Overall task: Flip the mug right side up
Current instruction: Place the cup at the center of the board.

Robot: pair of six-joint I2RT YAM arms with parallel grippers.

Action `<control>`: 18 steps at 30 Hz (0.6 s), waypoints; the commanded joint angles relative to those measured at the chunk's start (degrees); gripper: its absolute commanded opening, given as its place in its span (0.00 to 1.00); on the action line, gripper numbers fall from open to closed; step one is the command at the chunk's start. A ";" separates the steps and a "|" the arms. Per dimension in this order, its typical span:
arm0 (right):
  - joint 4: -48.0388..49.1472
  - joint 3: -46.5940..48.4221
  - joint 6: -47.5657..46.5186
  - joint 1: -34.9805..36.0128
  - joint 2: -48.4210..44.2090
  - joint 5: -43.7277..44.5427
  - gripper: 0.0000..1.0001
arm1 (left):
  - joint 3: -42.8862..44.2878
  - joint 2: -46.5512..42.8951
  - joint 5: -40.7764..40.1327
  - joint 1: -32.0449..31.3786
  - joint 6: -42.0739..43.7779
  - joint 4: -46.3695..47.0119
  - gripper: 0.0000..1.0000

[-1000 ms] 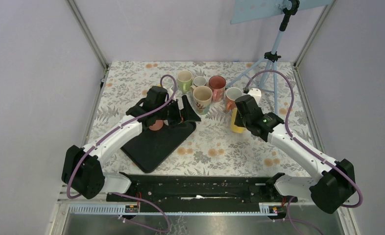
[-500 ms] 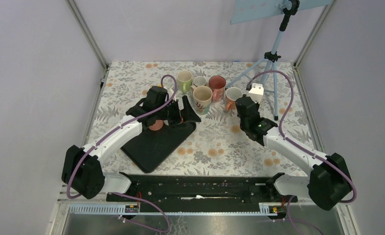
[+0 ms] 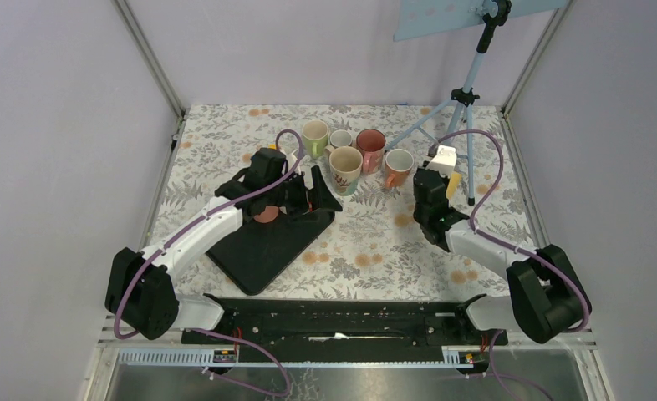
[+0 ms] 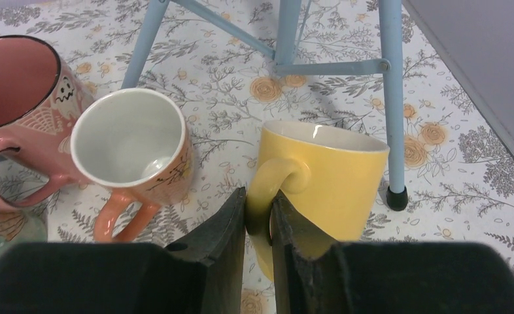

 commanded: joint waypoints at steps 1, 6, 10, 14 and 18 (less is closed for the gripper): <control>15.85 -0.44 -4.10 -1.51 1.92 3.28 0.00 | 1.96 -1.43 1.14 -0.26 1.13 1.17 0.99; 20.18 -0.81 -5.92 -2.21 5.57 2.59 0.00 | 2.05 -1.11 1.33 -0.21 1.00 1.14 0.99; 21.38 -0.28 -5.29 -2.59 8.05 1.07 0.00 | 2.33 -0.81 1.72 -0.26 0.87 1.09 0.99; 21.39 -0.14 -4.10 -2.65 8.74 0.00 0.00 | 1.10 -1.02 1.77 -0.43 0.35 2.45 0.99; 23.53 -1.26 -4.15 -2.74 8.99 -1.21 0.00 | -0.06 -1.72 2.27 -0.83 -0.80 4.40 0.99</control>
